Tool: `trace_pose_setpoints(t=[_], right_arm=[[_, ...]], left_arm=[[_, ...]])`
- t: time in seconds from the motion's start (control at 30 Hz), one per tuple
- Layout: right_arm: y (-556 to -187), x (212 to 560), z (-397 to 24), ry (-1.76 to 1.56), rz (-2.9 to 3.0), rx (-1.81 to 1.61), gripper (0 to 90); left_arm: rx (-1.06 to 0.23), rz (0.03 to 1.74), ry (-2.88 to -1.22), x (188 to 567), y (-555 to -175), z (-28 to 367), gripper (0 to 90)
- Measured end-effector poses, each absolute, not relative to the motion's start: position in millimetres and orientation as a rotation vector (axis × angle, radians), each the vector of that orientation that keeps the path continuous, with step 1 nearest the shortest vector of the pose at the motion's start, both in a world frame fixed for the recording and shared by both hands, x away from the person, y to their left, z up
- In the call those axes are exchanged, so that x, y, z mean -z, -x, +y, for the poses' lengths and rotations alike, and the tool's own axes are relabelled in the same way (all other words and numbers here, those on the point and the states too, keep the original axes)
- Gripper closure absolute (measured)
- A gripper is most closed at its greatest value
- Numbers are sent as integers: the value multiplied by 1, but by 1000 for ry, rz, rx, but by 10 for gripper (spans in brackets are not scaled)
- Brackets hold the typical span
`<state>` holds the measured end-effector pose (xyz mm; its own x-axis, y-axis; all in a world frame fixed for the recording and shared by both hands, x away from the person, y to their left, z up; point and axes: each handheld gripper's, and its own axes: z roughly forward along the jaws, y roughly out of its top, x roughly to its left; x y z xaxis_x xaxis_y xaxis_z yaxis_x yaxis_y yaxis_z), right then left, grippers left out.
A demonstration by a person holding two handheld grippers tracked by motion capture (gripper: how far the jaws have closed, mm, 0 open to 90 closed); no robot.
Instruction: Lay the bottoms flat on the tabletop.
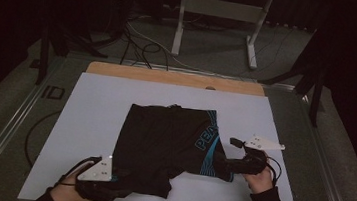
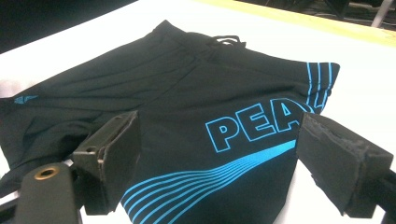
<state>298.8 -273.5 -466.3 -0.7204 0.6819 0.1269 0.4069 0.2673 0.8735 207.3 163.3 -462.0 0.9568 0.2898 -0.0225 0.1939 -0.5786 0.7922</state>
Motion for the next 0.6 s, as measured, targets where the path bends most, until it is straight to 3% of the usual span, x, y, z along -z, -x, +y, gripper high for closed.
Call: trace_pose_setpoints(t=[0.3, 0.6], right_arm=[[-299, 467, -275, -1010, 2264, -1436, 150], [-298, 468, -276, -1012, 2267, -1439, 150]], left_arm=[[-124, 174, -2248, 476, -202, 89, 453], [-170, 137, -2418, 512, -207, 55, 586]])
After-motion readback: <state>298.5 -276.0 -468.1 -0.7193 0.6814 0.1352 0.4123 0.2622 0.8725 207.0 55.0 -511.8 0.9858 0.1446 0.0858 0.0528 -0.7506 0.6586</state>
